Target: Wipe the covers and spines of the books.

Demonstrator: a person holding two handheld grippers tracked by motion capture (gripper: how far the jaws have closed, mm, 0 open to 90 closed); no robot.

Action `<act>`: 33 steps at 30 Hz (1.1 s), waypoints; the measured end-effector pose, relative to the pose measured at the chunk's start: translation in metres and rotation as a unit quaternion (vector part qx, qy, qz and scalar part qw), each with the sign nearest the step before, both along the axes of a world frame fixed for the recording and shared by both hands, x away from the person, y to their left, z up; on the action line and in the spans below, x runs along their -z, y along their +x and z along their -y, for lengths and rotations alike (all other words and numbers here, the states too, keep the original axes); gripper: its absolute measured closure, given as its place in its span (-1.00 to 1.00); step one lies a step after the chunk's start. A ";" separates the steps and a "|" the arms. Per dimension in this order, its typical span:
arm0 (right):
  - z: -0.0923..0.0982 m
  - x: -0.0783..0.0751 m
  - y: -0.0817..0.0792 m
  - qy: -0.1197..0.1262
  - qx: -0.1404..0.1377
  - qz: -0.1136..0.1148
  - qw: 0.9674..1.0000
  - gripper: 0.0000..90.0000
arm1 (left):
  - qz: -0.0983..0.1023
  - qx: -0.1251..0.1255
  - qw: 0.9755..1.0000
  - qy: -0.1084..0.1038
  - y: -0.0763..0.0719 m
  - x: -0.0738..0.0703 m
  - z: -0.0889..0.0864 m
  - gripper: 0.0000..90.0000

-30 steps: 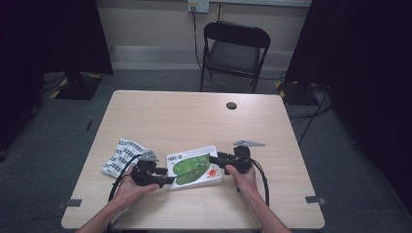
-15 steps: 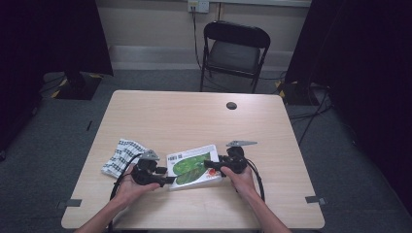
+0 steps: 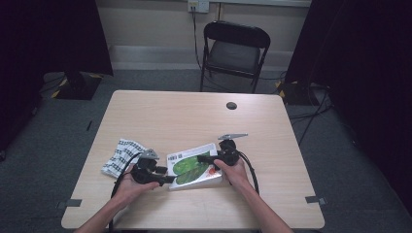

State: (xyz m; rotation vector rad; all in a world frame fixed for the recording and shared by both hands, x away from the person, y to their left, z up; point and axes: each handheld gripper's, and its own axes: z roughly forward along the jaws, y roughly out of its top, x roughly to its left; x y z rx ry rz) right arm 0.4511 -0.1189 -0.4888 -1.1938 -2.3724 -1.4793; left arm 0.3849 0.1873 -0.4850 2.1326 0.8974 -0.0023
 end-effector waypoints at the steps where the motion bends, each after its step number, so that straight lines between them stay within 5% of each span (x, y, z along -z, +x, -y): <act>1: 0.000 0.001 0.000 0.002 -0.001 0.000 1.000 0.20 | 0.002 0.001 1.000 0.003 0.000 0.000 0.001 -0.05; 4: 0.002 0.002 -0.002 0.012 -0.009 0.004 1.000 0.34 | 0.002 -0.002 1.000 0.007 0.001 -0.001 0.002 -0.06; 8: 0.003 -0.004 -0.007 0.006 -0.019 0.027 0.999 0.45 | -0.001 -0.022 1.000 0.013 0.003 0.001 0.003 -0.39; 15: 0.004 -0.014 -0.016 0.003 -0.023 0.057 0.998 0.51 | -0.011 -0.043 0.999 -0.002 0.014 -0.002 0.009 -0.44; 17: 0.005 -0.017 -0.020 0.007 -0.026 0.066 0.997 0.54 | 0.001 -0.047 0.999 0.006 0.016 -0.004 0.014 -0.48; 22: 0.009 -0.022 -0.028 0.001 -0.028 0.075 0.997 0.57 | 0.003 -0.041 0.999 0.002 0.020 -0.005 0.017 -0.51; 27: 0.011 -0.024 -0.034 -0.001 -0.024 0.084 0.996 0.58 | -0.010 -0.046 0.998 -0.029 0.028 -0.003 0.014 -0.48; 33: 0.010 -0.029 -0.040 -0.011 -0.026 0.103 0.994 0.59 | -0.015 -0.023 0.999 -0.041 0.034 0.000 0.012 -0.51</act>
